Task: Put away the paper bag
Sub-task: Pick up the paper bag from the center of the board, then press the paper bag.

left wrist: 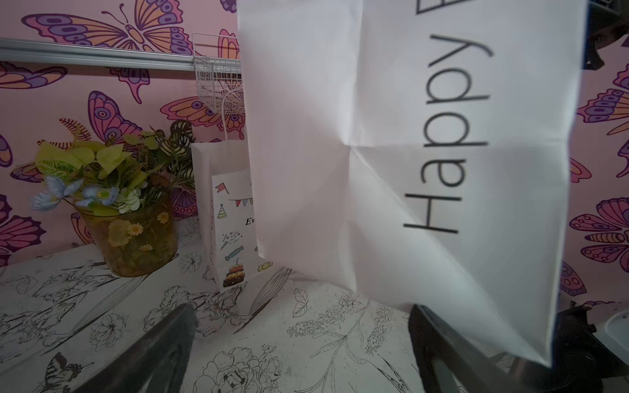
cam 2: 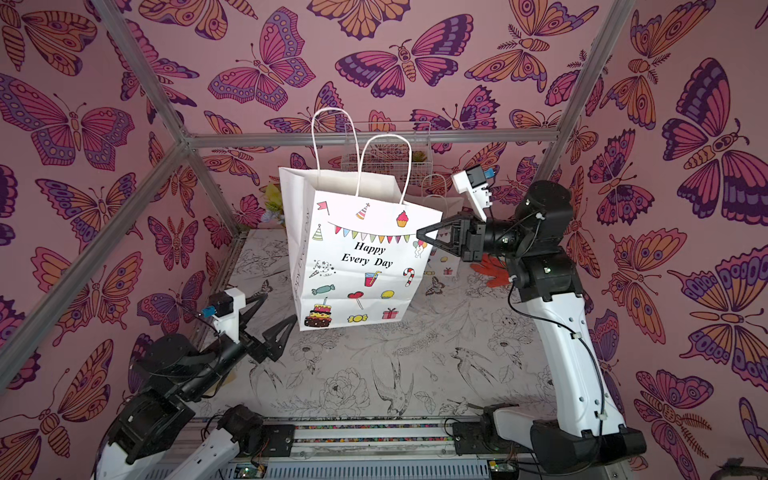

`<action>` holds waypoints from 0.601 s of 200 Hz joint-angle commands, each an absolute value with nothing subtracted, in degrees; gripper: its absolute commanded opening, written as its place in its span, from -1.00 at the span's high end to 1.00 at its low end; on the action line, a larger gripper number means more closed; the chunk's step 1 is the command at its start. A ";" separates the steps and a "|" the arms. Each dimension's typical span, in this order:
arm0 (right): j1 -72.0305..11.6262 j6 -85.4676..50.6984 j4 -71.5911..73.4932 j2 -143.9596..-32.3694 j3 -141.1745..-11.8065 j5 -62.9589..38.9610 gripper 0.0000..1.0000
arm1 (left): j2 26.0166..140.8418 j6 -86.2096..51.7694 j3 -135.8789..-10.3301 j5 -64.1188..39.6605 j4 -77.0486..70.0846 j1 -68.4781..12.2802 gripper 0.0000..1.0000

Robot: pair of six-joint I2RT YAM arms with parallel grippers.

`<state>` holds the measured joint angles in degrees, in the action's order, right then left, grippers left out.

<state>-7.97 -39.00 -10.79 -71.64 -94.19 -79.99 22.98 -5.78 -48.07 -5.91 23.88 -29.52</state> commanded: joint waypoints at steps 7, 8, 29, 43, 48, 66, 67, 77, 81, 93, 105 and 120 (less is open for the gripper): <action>-8.49 -44.47 -3.00 -70.33 -95.34 -84.89 1.00 | 22.18 -4.90 -47.64 -5.34 23.92 -29.01 -1.00; -8.51 -44.56 -2.77 -70.23 -95.17 -84.90 1.00 | 22.12 -4.95 -47.64 -5.53 23.78 -29.01 -1.00; -9.05 -44.92 -1.81 -69.14 -93.16 -85.51 1.00 | 21.05 -6.53 -47.03 -9.40 19.68 -28.92 -1.00; -9.31 -44.85 -1.45 -68.10 -92.16 -85.93 1.00 | 21.71 -6.96 -47.08 -11.40 18.45 -28.92 -1.00; -9.43 -44.69 -1.51 -67.74 -91.88 -86.09 1.00 | 22.22 -6.98 -47.26 -11.85 18.51 -28.92 -1.00; -9.99 -44.40 -1.57 -66.31 -90.53 -86.29 1.00 | 24.72 -6.55 -48.28 -13.74 19.37 -28.59 -1.00; -10.05 -44.39 -1.58 -66.24 -90.44 -86.25 1.00 | 24.88 -6.53 -48.35 -13.77 19.40 -28.53 -1.00; -10.23 -44.05 -1.64 -65.27 -89.23 -86.23 1.00 | 26.30 -6.49 -48.88 -15.28 19.49 -28.03 -1.00; -10.42 -43.96 -1.68 -64.88 -88.72 -86.29 1.00 | 26.74 -6.70 -49.01 -16.06 19.43 -27.71 -1.00; -10.51 -43.55 -1.78 -63.70 -87.17 -86.29 1.00 | 27.94 -7.37 -49.46 -19.89 18.64 -26.40 -1.00; -10.51 -43.27 -1.77 -62.73 -85.88 -86.29 1.00 | 28.85 -8.42 -49.66 -23.83 17.49 -24.76 -1.00; -10.55 -43.15 -1.68 -61.93 -84.97 -86.27 1.00 | 29.93 -9.62 -49.61 -28.67 16.04 -22.59 -1.00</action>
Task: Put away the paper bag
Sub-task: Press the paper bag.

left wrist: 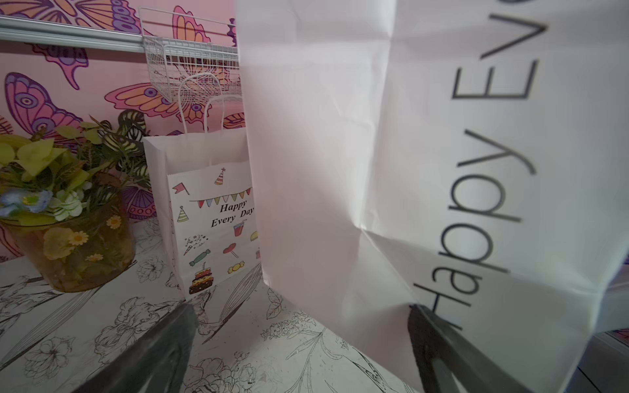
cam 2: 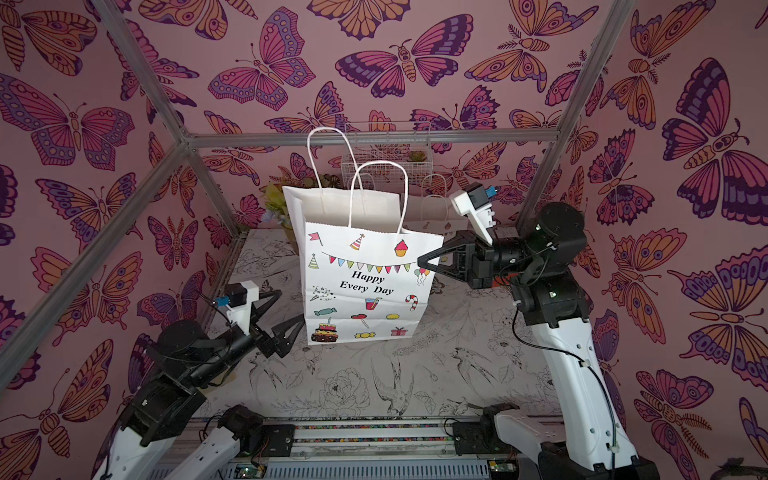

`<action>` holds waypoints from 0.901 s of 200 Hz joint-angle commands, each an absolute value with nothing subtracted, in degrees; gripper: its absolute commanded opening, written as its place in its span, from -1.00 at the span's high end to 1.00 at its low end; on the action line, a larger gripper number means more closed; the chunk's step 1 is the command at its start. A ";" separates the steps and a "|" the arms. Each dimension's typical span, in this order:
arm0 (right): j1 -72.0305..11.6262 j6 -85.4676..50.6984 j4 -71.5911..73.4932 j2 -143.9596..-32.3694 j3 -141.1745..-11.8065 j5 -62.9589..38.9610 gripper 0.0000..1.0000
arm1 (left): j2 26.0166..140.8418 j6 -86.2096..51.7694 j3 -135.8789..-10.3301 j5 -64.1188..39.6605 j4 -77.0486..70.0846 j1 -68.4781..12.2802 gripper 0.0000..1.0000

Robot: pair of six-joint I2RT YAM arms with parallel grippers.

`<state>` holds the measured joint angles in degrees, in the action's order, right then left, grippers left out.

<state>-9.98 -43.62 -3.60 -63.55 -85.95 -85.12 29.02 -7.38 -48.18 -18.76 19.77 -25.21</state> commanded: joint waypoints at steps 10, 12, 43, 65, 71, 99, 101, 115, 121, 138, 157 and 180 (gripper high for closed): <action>-10.76 -43.07 -1.71 -61.43 -84.66 -86.31 1.00 | 30.76 -10.37 -49.36 -30.94 15.16 -21.18 -1.00; -10.84 -43.07 -1.70 -61.39 -84.64 -86.40 1.00 | 30.94 -10.55 -49.32 -31.36 14.95 -20.87 -1.00; -11.67 -42.43 -2.33 -60.48 -84.57 -86.87 1.00 | 34.05 -13.98 -47.29 -40.09 9.32 -16.17 -1.00; -12.30 -42.02 -2.61 -60.29 -84.17 -87.16 1.00 | 37.36 -18.52 -45.53 -49.57 1.28 -12.96 -1.00; -12.39 -41.97 -2.55 -60.14 -84.10 -87.21 1.00 | 38.39 -20.06 -45.04 -51.71 -0.98 -12.24 -1.00; -13.00 -41.66 -2.81 -59.94 -83.30 -87.26 1.00 | 42.36 -22.25 -44.67 -58.36 -5.23 -11.56 -1.00; -13.09 -41.66 -2.81 -59.92 -83.25 -87.27 1.00 | 42.47 -22.24 -44.68 -58.69 -5.24 -11.59 -1.00; -13.40 -41.57 -2.79 -59.86 -83.22 -87.43 1.00 | 42.47 -21.52 -44.44 -59.79 -5.44 -11.55 -1.00; -13.52 -41.57 -2.84 -59.85 -83.32 -87.49 1.00 | 42.45 -21.24 -44.24 -60.12 -5.57 -11.55 -1.00; -13.88 -41.10 -3.42 -60.09 -83.94 -87.37 1.00 | 43.16 -21.71 -43.95 -61.46 -6.82 -11.56 -1.00; -14.15 -39.83 -5.41 -60.84 -84.55 -86.86 1.00 | 44.52 -23.77 -43.69 -62.89 -9.56 -11.60 -1.00; -14.15 -39.81 -6.61 -61.75 -84.46 -84.70 1.00 | 44.45 -26.89 -43.38 -63.37 -13.08 -11.69 -1.00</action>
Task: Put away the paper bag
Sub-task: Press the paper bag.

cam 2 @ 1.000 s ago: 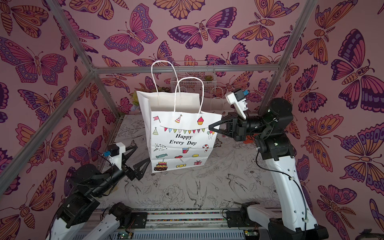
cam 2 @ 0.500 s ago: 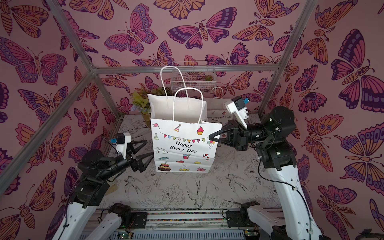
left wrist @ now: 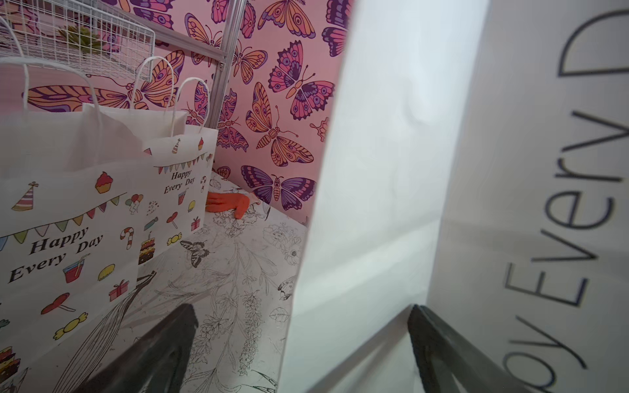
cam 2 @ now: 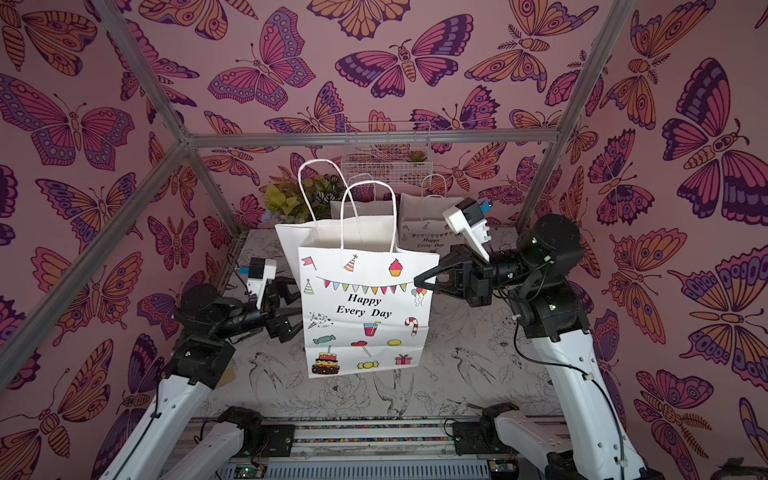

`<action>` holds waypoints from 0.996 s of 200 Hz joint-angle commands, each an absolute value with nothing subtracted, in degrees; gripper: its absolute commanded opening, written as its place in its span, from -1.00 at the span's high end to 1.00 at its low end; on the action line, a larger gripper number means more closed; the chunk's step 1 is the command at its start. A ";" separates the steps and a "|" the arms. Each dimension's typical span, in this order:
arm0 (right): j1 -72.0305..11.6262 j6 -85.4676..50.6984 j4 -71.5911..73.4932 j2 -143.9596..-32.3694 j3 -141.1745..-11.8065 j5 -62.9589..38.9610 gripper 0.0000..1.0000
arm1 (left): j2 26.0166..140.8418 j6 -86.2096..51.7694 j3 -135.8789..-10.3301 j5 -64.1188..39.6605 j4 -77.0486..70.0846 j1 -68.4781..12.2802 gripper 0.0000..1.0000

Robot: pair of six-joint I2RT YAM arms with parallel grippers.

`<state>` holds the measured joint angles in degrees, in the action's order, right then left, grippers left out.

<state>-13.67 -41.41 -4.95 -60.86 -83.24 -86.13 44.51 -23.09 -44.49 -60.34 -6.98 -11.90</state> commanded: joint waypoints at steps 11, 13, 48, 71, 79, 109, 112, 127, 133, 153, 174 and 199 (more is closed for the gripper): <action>-14.16 -39.55 -7.67 -62.28 -84.48 -83.45 1.00 | 43.93 -28.99 -43.08 -63.19 -15.32 -11.69 -1.00; -14.15 -39.48 -7.94 -62.35 -84.49 -83.24 1.00 | 43.87 -29.35 -43.07 -63.19 -15.67 -11.73 -1.00; -14.12 -29.41 -20.52 -62.67 -85.59 -79.62 1.00 | 42.96 -37.86 -43.77 -64.18 -24.46 -11.64 -0.99; -14.11 -21.64 -29.48 -62.75 -85.43 -76.53 1.00 | 40.99 -39.85 -44.77 -61.62 -25.71 -11.72 -0.99; -14.15 -18.85 -32.78 -63.05 -85.56 -75.15 1.00 | 40.42 -40.82 -45.08 -61.50 -26.76 -11.69 -0.99; -14.21 -12.68 -39.71 -63.70 -85.79 -70.05 1.00 | 39.99 -42.71 -45.96 -62.19 -28.12 -11.82 -1.00; -14.26 -12.54 -39.92 -63.64 -85.74 -69.68 1.00 | 40.03 -42.79 -45.97 -62.22 -28.09 -11.86 -1.00; -14.46 -12.12 -39.82 -63.33 -85.47 -68.23 1.00 | 40.66 -43.02 -45.88 -62.03 -28.25 -11.91 -1.00; -14.57 -12.21 -39.46 -63.07 -85.28 -67.70 1.00 | 41.09 -43.19 -45.92 -61.97 -28.38 -11.95 -1.00; -15.79 -13.72 -36.91 -62.41 -84.01 -65.38 1.00 | 42.93 -43.60 -46.21 -62.05 -29.07 -13.12 -1.00; -17.94 -13.02 -37.78 -62.55 -83.88 -60.79 1.00 | 44.82 -42.53 -46.41 -61.96 -29.25 -15.30 -1.00; -21.16 -11.69 -39.51 -62.80 -84.72 -53.45 1.00 | 46.68 -41.62 -45.92 -61.75 -29.28 -16.50 -1.00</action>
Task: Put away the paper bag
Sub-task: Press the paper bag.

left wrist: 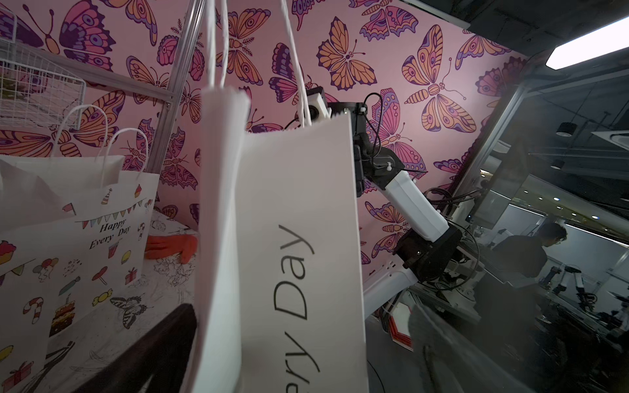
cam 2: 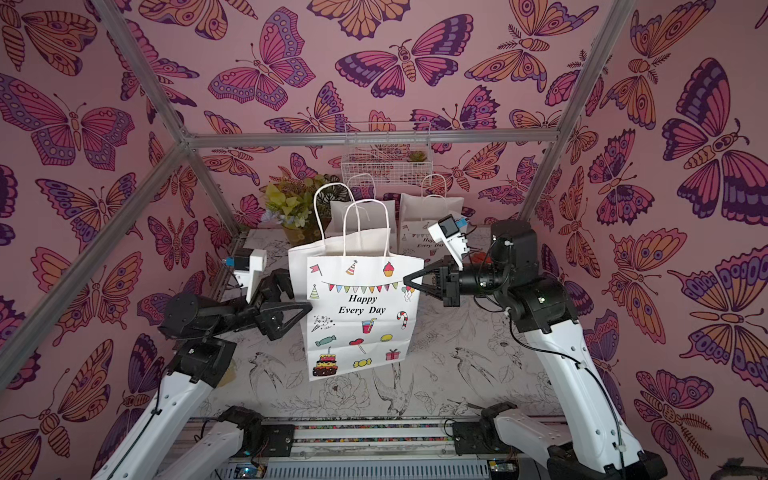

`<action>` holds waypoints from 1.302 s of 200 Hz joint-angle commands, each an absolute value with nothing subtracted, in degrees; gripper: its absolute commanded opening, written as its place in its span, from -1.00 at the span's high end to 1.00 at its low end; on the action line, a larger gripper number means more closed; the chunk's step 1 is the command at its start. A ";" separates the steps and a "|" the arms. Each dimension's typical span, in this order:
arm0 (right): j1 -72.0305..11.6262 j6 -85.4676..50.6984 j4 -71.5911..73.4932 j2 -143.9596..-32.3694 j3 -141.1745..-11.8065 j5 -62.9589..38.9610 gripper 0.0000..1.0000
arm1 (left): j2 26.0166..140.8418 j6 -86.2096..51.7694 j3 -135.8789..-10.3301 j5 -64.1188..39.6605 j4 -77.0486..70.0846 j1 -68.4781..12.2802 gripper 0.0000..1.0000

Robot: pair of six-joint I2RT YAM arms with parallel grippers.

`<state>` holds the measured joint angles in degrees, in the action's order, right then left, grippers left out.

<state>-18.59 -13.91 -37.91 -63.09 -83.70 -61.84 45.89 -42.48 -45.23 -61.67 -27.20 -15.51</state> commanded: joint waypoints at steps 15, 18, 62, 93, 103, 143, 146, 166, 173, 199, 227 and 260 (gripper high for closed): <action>-23.00 -11.95 -38.86 -62.84 -84.76 -50.35 1.00 | 47.36 -41.18 -45.97 -61.51 -29.09 -17.11 -1.00; -23.41 -12.13 -38.63 -62.84 -84.73 -49.98 1.00 | 47.52 -41.13 -46.01 -61.46 -29.03 -17.20 -1.00; -26.67 -16.00 -33.71 -62.23 -84.14 -46.33 1.00 | 49.79 -38.56 -46.41 -60.84 -26.23 -18.99 -0.93; -27.03 -18.23 -30.74 -61.01 -82.63 -44.96 1.00 | 50.23 -37.11 -46.01 -60.22 -24.58 -19.64 -0.83; -27.07 -18.47 -30.26 -60.50 -81.96 -44.66 1.00 | 49.96 -36.84 -45.97 -60.03 -24.16 -19.73 -0.76; -27.62 -20.97 -27.27 -59.94 -80.24 -46.04 1.00 | 49.22 -36.47 -45.97 -60.07 -23.43 -19.86 -0.46; -27.75 -21.00 -27.17 -59.99 -80.20 -46.13 1.00 | 49.22 -36.47 -45.97 -60.12 -23.39 -19.94 -0.45; -29.42 -20.60 -27.44 -60.37 -80.41 -46.10 1.00 | 49.53 -36.49 -46.01 -60.29 -23.39 -20.26 -0.44; -30.01 -20.12 -27.95 -60.54 -80.72 -45.93 1.00 | 49.60 -36.39 -46.05 -60.38 -23.38 -20.38 -0.44; -31.03 -18.36 -30.20 -60.81 -81.30 -44.33 1.00 | 49.63 -36.30 -45.97 -60.56 -23.39 -20.65 -0.44; -31.05 -16.87 -31.96 -59.49 -80.64 -43.09 1.00 | 48.62 -35.90 -45.79 -60.39 -23.12 -20.65 -0.56; -31.11 -16.82 -32.87 -58.28 -80.07 -42.23 1.00 | 47.92 -36.27 -46.17 -60.82 -23.03 -20.65 -0.67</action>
